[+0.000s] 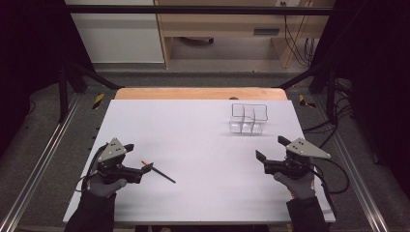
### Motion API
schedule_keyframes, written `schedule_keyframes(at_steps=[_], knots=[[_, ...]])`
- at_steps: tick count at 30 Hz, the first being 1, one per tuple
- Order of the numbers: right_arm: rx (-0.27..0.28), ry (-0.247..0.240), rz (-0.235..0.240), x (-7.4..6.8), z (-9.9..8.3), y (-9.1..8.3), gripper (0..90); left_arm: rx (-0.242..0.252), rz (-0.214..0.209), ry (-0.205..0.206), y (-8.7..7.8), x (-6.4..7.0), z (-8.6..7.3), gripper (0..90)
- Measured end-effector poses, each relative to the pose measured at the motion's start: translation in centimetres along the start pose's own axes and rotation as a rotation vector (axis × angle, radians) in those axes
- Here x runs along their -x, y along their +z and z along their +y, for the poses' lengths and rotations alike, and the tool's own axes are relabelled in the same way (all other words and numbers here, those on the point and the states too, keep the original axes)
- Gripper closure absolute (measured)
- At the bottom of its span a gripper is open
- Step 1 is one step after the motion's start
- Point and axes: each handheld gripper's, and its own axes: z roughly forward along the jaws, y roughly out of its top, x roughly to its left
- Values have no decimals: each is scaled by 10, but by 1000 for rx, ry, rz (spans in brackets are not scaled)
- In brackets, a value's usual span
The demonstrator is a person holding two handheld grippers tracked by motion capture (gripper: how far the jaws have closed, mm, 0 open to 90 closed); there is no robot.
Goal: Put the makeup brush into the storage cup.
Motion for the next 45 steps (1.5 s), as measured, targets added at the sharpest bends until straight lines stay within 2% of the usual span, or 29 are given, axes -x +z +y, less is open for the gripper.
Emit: schedule_keyframes(at_steps=[8, 15, 24, 32, 45], knots=[[6, 4, 3, -1, 0, -1, 71, -58, -5, 62, 2, -1, 4, 26], [-2, -2, 9, -2, 0, 1, 70, -93, -7, 77, 8, -7, 8, 27], [0, -1, 13, -4, 0, 1, 70, -150, -29, 117, 18, -8, 5, 26], [-8, -8, 15, -5, -1, 3, 70, -180, -62, 146, 24, -9, 5, 30], [-5, -6, 14, -5, -1, 3, 70, -271, -87, 179, 43, -8, -6, 37]])
